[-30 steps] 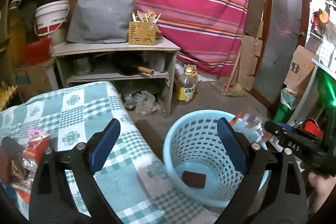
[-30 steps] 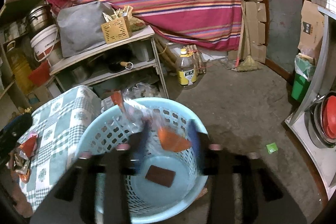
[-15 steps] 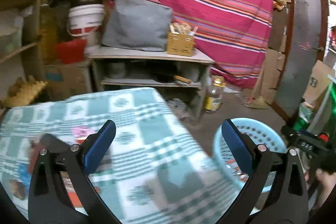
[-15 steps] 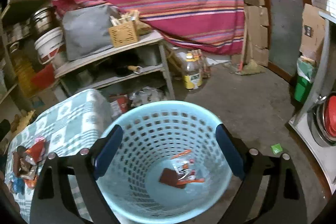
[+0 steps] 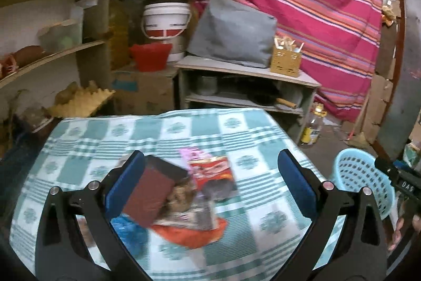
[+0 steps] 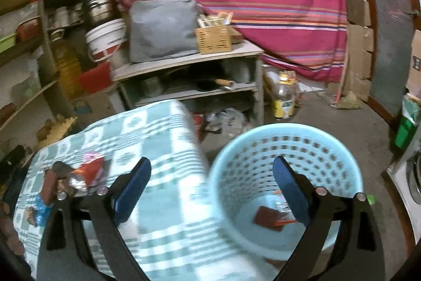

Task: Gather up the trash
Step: 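Move both tools back over the table toward the remaining trash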

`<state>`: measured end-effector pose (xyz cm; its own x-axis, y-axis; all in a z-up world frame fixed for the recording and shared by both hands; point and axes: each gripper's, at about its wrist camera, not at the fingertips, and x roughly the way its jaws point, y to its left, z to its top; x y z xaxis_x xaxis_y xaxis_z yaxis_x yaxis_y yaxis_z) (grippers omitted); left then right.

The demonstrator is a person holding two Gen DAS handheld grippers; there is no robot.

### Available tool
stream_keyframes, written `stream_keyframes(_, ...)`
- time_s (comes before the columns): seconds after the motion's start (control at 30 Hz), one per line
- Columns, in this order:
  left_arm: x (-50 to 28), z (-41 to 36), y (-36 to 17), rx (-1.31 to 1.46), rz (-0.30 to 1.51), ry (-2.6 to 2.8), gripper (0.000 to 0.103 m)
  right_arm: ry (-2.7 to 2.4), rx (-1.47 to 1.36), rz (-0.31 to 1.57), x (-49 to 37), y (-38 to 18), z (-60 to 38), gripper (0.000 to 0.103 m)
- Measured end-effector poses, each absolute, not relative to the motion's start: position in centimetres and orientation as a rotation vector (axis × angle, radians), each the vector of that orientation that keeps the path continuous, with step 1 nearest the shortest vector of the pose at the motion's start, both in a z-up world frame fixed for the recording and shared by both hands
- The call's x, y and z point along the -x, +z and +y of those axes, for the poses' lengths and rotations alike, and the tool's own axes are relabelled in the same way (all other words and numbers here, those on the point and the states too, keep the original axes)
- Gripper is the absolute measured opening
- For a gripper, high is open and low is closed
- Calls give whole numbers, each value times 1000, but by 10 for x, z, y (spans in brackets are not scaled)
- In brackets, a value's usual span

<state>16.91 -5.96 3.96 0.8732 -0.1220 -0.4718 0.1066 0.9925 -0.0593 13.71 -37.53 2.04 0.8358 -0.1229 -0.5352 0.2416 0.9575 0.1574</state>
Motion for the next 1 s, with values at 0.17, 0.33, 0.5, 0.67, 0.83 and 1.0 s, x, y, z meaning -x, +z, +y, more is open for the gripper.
stream_keyframes(0.17,-159,-31,30,-17,494,-73,98,-150,-161,547,-145,20,-330,95)
stream_keyframes(0.33,-154,5,18,17,531,-59,98,-114,-124,568,-157,13,-297,95)
stream_keyframes(0.5,-150,37,4,8,555,-13,98,-95,-91,584,-166,6,-274,95)
stream_keyframes(0.67,-148,72,-12,42,591,26,98,-88,-61,594,-171,0,-259,96)
stream_keyframes(0.83,-148,94,-30,41,642,33,98,-78,-19,605,-174,-6,-242,97)
stream_keyframes(1.0,-149,102,-45,39,683,16,98,-76,8,615,-177,-10,-231,97)
